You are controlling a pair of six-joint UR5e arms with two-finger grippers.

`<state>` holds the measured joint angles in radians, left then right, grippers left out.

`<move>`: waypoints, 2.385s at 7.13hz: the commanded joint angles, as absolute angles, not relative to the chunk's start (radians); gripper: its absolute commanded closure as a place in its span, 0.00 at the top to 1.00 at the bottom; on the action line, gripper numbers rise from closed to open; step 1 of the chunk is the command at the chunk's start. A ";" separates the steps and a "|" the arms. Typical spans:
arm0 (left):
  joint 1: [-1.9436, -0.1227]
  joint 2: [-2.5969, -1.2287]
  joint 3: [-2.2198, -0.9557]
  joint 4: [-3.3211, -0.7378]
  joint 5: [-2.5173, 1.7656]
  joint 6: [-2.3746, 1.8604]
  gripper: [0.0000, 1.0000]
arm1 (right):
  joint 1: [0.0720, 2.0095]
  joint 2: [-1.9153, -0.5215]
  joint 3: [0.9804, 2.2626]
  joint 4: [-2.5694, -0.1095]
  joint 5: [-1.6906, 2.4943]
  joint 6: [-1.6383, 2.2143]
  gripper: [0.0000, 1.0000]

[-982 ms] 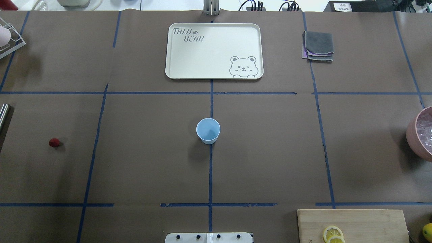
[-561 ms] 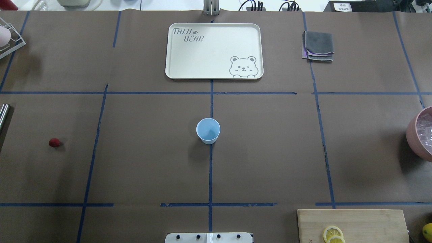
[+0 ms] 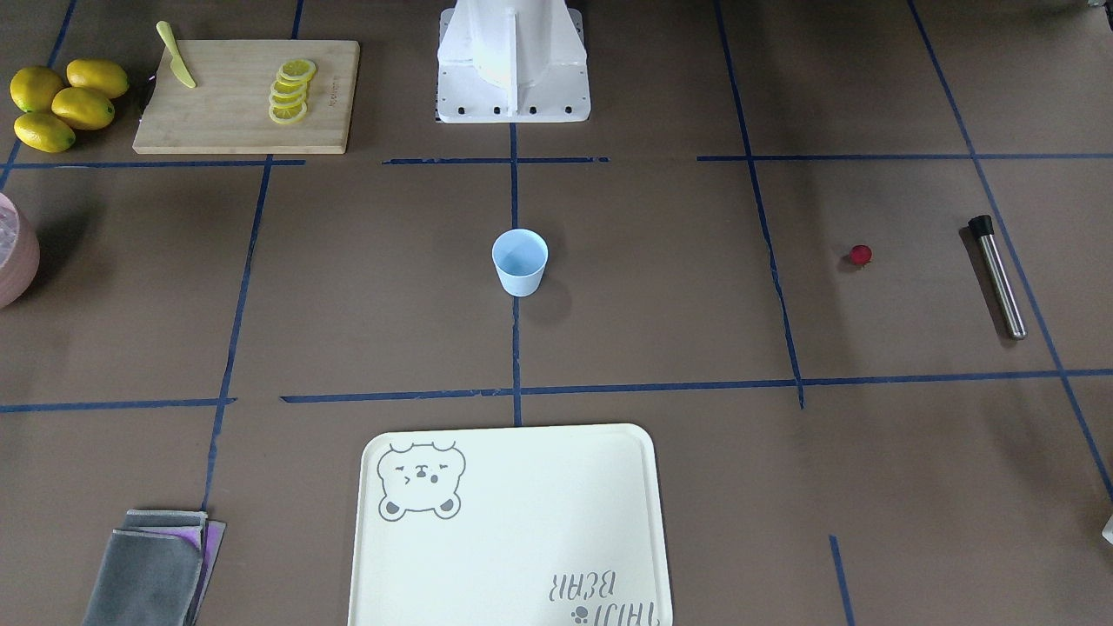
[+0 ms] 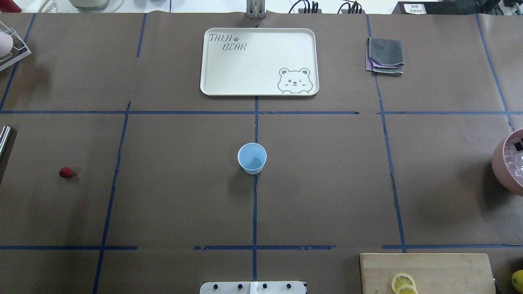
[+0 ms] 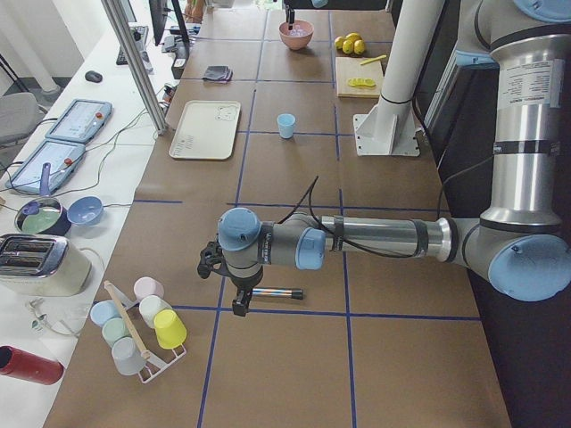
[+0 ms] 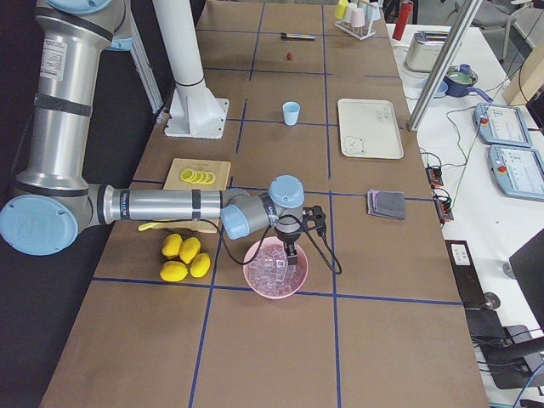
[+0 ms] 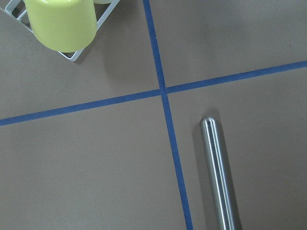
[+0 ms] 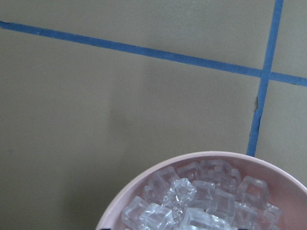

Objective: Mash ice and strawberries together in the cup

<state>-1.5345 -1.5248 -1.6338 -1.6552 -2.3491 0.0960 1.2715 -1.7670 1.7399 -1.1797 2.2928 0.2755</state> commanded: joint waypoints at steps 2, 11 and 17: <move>-1.534 -1.525 -1.634 -1.655 -2.350 0.098 1.00 | 1.266 -1.764 1.685 -1.181 2.290 0.262 0.85; -1.534 -1.526 -1.635 -1.657 -2.350 0.098 1.00 | 1.262 -1.755 1.766 -1.186 2.287 0.255 0.00; -1.534 -1.532 -1.641 -1.658 -2.352 0.098 1.00 | 1.203 -1.429 1.999 -1.536 2.284 0.403 0.00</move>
<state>-1.5340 -1.5314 -1.6391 -1.6582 -2.3511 0.0982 1.2434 -1.5210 1.9677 -1.4353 2.2853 0.3347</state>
